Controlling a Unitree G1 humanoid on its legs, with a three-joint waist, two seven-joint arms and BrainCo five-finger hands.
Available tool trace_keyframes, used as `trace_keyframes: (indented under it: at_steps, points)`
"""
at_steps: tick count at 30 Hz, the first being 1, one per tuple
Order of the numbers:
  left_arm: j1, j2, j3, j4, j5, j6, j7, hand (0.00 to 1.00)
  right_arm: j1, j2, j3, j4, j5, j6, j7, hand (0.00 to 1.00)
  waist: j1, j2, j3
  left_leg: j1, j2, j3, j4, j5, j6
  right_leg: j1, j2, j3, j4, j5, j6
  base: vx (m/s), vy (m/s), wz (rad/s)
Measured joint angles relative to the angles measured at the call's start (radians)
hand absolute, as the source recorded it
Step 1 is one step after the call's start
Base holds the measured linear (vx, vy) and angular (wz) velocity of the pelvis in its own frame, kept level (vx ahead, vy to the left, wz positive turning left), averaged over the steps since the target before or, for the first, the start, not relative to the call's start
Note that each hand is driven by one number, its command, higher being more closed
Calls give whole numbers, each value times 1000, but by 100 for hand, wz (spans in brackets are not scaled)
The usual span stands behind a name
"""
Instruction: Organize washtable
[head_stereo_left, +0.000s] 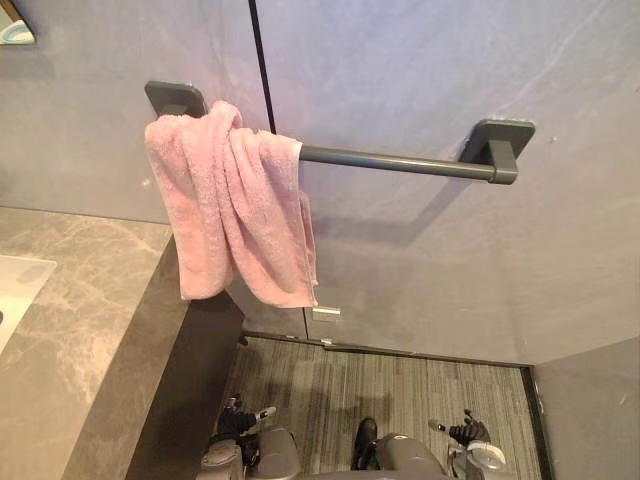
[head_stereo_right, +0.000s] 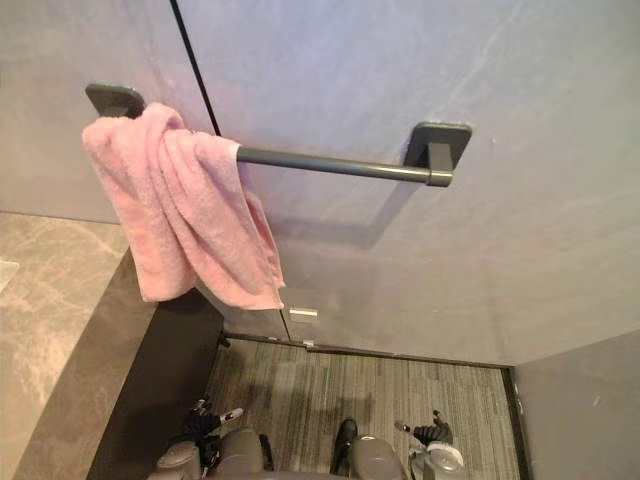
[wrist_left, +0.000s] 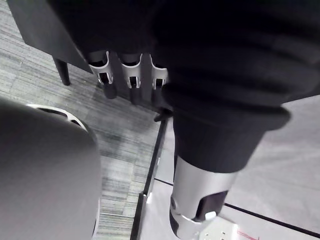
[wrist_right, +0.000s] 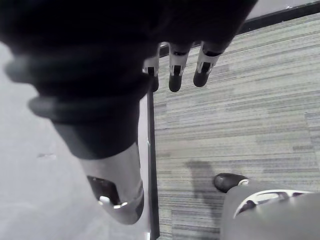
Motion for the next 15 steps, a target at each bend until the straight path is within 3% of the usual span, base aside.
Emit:
trace_keyframes:
  at_steps: [2,6,15]
  points:
    - [-5,13,-2,4,1,0,2,0,16,15,0,1,1,1,1,0,13,-17,-11,29,-36,11,-58,20,9,14,-15,13,-45,16,24,142,129,-10]
    - [5,20,-2,11,2,1,1,0,21,11,-1,29,-1,0,1,0,16,-17,-13,78,-81,12,-108,29,21,76,-40,17,-124,49,47,101,93,0]
    - [18,38,-15,17,0,0,1,0,21,-1,2,49,-7,-1,1,0,13,-14,-19,156,-115,-9,-239,104,20,133,-41,11,-200,80,37,18,-16,1]
